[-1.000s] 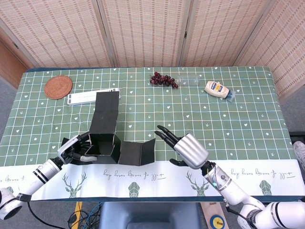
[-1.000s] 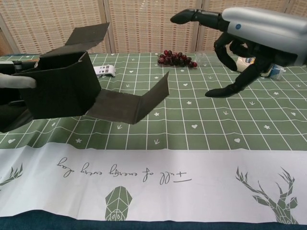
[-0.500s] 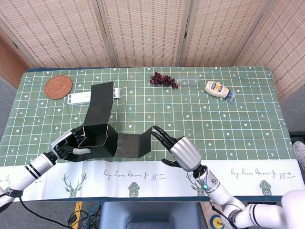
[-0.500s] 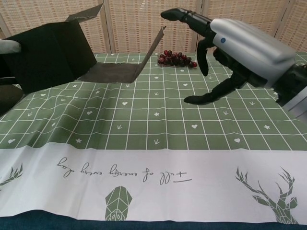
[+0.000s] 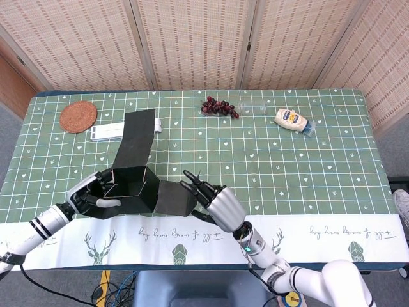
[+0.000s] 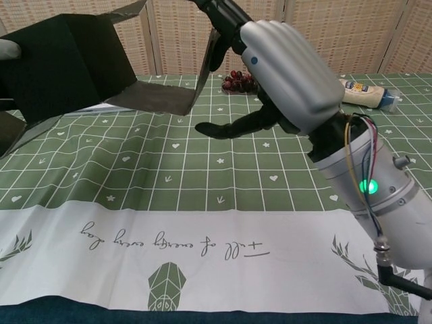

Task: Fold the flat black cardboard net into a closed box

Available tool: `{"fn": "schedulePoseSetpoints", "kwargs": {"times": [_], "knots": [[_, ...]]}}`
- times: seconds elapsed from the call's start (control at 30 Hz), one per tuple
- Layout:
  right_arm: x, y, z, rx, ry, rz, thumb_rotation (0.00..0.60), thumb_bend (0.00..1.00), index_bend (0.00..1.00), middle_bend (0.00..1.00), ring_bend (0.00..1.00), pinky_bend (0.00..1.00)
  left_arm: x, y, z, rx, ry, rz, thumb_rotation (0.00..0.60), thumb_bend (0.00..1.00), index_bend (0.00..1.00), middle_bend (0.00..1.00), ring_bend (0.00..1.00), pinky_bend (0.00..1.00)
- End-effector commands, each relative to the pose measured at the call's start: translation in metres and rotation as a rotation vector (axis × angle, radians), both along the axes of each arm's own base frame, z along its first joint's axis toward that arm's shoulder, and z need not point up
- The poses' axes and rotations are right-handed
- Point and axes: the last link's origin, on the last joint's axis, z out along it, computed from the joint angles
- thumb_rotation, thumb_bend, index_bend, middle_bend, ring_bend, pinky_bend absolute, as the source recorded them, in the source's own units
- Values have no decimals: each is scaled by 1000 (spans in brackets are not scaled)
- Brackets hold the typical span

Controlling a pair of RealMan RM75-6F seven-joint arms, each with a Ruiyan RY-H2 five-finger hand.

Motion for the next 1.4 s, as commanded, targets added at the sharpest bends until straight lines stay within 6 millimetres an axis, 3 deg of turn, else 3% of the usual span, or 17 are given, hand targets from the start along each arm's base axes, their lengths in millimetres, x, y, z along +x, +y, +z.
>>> {"fn": "schedulePoseSetpoints", "kwargs": {"times": [0.03, 0.33, 0.83, 1.07, 1.4], "knots": [[15, -1, -5, -19, -62, 65, 600, 51, 0, 0, 423, 896, 0, -1, 1, -7, 1, -3, 600, 103, 244, 202, 535, 847], [34, -5, -8, -56, -79, 144, 600, 51, 0, 0, 393, 833, -3, -5, -1, -22, 84, -75, 600, 104, 241, 202, 533, 847], [39, -12, 0, -23, 62, 176, 600, 66, 0, 53, 394, 832, -2, -9, -20, 52, 234, -181, 600, 103, 247, 202, 533, 847], [32, -9, -6, -3, 185, 187, 600, 96, 0, 106, 429, 832, -5, -8, -39, 87, 310, -217, 600, 103, 251, 202, 533, 847], [10, -3, -31, 42, 312, 187, 600, 164, 0, 173, 485, 831, -6, -11, -76, 101, 441, -322, 600, 103, 251, 202, 535, 847]]}}
